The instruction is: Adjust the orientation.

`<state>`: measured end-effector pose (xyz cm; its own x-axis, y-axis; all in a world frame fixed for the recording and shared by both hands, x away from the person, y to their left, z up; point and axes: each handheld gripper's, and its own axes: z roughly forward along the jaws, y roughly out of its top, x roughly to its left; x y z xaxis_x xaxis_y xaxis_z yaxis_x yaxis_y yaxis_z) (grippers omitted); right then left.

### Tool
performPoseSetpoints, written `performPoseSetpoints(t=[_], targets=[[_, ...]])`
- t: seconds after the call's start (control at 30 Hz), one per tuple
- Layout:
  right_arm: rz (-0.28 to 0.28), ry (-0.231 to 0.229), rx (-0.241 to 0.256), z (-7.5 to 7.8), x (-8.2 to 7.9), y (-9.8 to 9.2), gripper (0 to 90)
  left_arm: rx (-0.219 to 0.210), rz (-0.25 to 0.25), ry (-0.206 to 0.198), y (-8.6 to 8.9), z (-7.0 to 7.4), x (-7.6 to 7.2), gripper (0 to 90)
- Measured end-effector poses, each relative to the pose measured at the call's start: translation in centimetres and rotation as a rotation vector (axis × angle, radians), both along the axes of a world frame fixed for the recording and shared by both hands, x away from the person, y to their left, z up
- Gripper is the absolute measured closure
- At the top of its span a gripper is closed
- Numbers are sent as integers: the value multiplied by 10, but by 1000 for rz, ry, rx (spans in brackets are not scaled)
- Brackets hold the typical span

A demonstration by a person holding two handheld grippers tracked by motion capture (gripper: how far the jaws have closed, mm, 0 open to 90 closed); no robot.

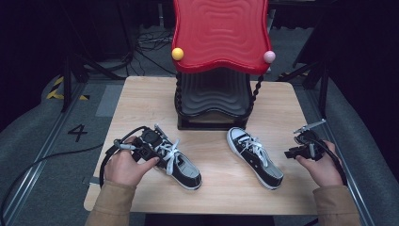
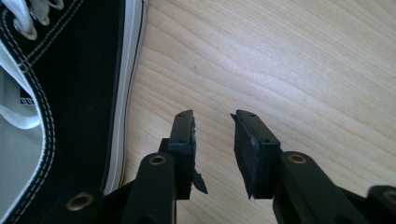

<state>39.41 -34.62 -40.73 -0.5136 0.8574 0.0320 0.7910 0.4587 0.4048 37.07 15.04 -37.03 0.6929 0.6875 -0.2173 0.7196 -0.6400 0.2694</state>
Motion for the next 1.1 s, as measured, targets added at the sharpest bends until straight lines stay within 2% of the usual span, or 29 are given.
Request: performPoseSetpoints(t=[0.1,0.13,0.23,0.27,0.3,0.37,0.47,0.5,0.6,0.67,0.87,0.93,1.03,1.07,1.1], targets=[[-10,8,0,-4,-2,-3,668,-21,-20,5,-10,2,1,578],[-19,10,2,-5,-4,-5,657,-31,-22,16,-18,2,2,571],[-25,15,5,-5,-6,-7,645,-49,-16,20,-25,4,2,547],[-32,12,8,-5,-8,-9,629,-69,-49,9,-36,6,1,528],[-32,12,8,-5,-8,-9,629,-69,-49,9,-36,6,1,530],[-40,5,17,-3,-12,-10,623,-84,-93,16,-49,6,-2,522],[-43,4,11,-2,-14,-10,616,-81,-123,25,-59,3,-4,499],[-44,1,12,-2,-15,-10,612,-87,-150,44,-67,0,-5,494],[-42,-2,10,-3,-17,-11,603,-66,-170,49,-75,-4,-4,475],[-43,-5,10,-3,-17,-12,602,-49,-186,66,-81,-8,-5,477],[-50,2,6,-5,-18,-14,584,-41,-232,107,-94,-11,-11,499],[-49,4,5,-5,-19,-14,581,-40,-226,120,-97,-16,-11,509],[-48,2,3,-5,-19,-13,579,-19,-223,137,-100,-24,-10,549],[-47,1,4,-4,-19,-12,579,-11,-221,146,-100,-26,-10,624],[-47,1,4,-4,-19,-12,579,0,-223,142,-101,-28,-9,624]])
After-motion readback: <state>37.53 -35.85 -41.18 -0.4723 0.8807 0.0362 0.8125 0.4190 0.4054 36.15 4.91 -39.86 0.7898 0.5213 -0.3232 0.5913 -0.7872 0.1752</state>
